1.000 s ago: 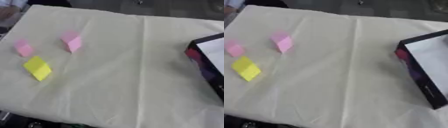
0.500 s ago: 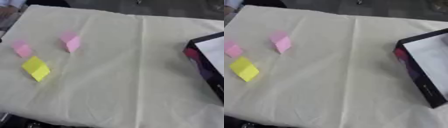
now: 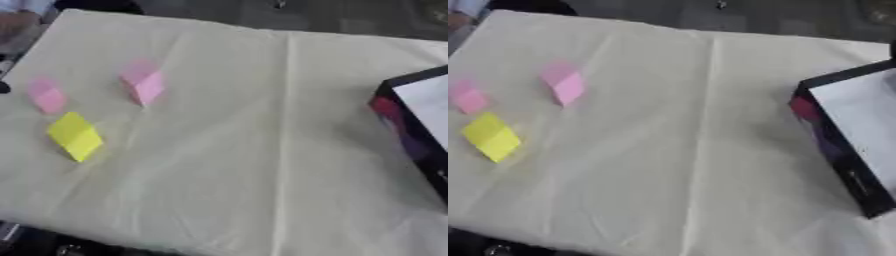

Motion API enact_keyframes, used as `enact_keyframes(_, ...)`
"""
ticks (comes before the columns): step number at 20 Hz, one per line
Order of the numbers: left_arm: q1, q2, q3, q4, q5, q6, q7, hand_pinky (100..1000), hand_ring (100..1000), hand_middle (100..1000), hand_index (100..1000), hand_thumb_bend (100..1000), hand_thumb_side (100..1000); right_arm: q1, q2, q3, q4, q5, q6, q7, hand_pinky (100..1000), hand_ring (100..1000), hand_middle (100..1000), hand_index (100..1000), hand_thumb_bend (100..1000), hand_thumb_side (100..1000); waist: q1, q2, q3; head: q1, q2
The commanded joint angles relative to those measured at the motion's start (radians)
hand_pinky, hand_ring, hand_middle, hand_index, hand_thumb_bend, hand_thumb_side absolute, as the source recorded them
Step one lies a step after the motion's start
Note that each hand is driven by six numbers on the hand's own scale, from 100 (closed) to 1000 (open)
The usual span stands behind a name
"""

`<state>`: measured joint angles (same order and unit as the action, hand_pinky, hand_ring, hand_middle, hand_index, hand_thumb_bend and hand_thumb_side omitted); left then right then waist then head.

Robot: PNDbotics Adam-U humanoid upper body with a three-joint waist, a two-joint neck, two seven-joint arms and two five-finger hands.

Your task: Pick up the objects with one hand, pass them to the other hand, and then place them into the box on the other side of the table.

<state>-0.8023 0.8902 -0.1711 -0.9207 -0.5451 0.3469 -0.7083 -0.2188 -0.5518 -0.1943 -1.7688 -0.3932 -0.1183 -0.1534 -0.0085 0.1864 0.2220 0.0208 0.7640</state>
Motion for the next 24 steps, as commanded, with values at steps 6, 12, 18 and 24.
enact_keyframes(6, -0.041, -0.031, 0.011, 0.088, -0.155, 0.038, -0.008, 959, 872, 832, 785, 770, 284, -0.004, -0.029, -0.002, -0.017, 0.006, 0.001, 0.006, 795, 675, 907, 884, 420, 174, -0.001, -0.008, 0.000, 0.010, 0.006)
enact_keyframes(12, -0.047, -0.050, 0.018, 0.118, -0.175, 0.049, 0.016, 959, 872, 831, 783, 764, 271, -0.002, -0.021, 0.000, -0.014, 0.011, 0.005, 0.010, 795, 674, 905, 885, 418, 179, -0.004, -0.006, 0.000, 0.010, 0.006)
enact_keyframes(18, -0.055, -0.062, 0.026, 0.126, -0.158, 0.053, 0.034, 960, 866, 827, 803, 767, 275, 0.000, -0.017, 0.002, -0.012, 0.017, 0.008, 0.016, 796, 673, 904, 885, 416, 179, -0.007, -0.005, 0.000, 0.012, -0.002)
enact_keyframes(24, -0.085, -0.087, 0.031, 0.137, -0.164, 0.059, 0.056, 963, 867, 825, 814, 778, 274, -0.003, -0.014, 0.007, -0.013, 0.019, 0.009, 0.021, 796, 673, 904, 885, 416, 179, -0.011, -0.001, -0.003, 0.011, -0.010)
